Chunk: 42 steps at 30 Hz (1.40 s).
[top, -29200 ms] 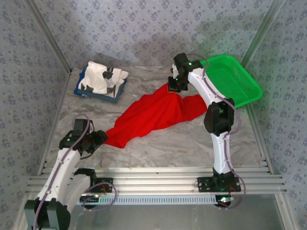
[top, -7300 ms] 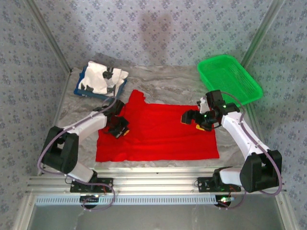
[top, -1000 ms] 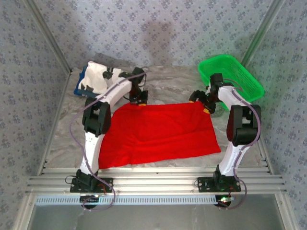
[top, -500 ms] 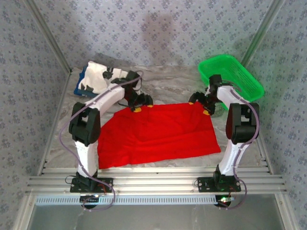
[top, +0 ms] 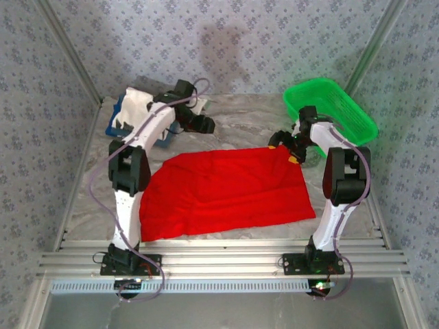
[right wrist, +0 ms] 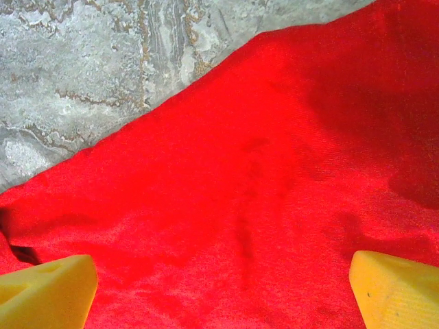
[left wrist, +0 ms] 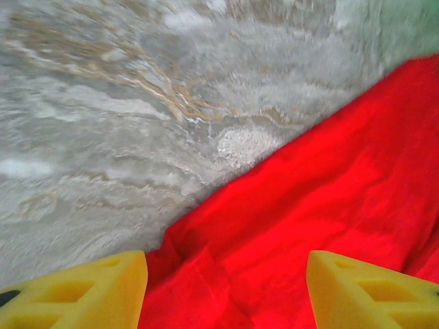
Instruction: Fold and stack the t-shirts
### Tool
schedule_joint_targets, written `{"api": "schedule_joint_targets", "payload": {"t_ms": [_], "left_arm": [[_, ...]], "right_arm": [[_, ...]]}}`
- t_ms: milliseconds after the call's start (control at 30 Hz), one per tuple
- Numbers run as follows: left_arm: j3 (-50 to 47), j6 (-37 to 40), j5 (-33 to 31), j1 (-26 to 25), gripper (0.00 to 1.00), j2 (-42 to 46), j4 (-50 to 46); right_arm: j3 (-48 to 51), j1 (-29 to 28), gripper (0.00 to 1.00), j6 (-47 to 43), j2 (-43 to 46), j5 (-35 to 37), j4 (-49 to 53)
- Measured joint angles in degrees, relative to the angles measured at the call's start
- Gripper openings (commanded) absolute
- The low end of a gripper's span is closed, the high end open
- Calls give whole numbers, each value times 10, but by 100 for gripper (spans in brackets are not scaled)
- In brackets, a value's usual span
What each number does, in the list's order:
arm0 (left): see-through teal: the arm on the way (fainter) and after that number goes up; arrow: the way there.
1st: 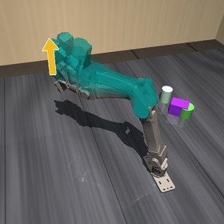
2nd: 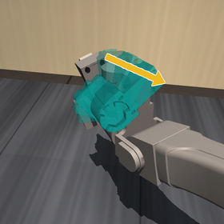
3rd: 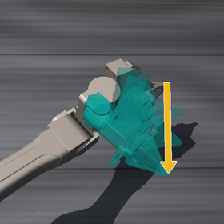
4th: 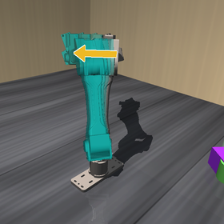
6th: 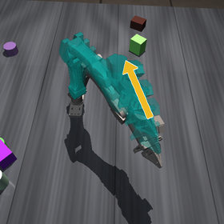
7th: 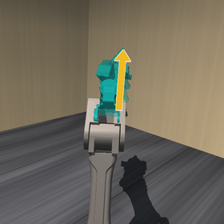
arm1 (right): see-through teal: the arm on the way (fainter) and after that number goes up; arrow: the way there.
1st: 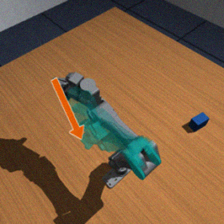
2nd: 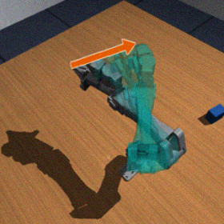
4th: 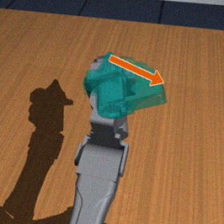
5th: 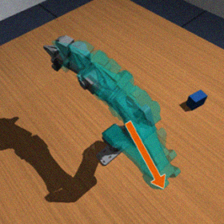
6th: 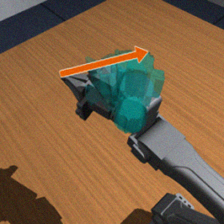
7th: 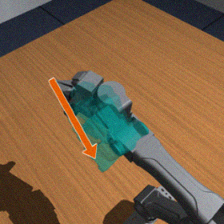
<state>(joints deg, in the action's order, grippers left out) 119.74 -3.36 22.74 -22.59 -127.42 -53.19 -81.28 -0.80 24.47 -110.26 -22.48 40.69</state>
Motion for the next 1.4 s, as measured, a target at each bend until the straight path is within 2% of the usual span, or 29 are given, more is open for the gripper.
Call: {"api": "schedule_joint_targets", "payload": {"t_ms": [200,400,733,1200,1400], "left_arm": [[14,80,-5,-20,58,-71,-31],[14,113,-21,-23,56,-83,-41],[-16,137,-42,-31,52,-83,-41],[-70,143,-45,-42,38,-68,-31],[-92,143,-56,-42,37,-45,-22]], "right_arm": [[0,-1,97,-9,0,-9,1],[0,-1,97,-16,0,-16,3],[1,-1,97,-16,0,-22,4],[8,-1,97,-16,0,-24,3],[9,-1,97,-16,0,-24,2]]}}
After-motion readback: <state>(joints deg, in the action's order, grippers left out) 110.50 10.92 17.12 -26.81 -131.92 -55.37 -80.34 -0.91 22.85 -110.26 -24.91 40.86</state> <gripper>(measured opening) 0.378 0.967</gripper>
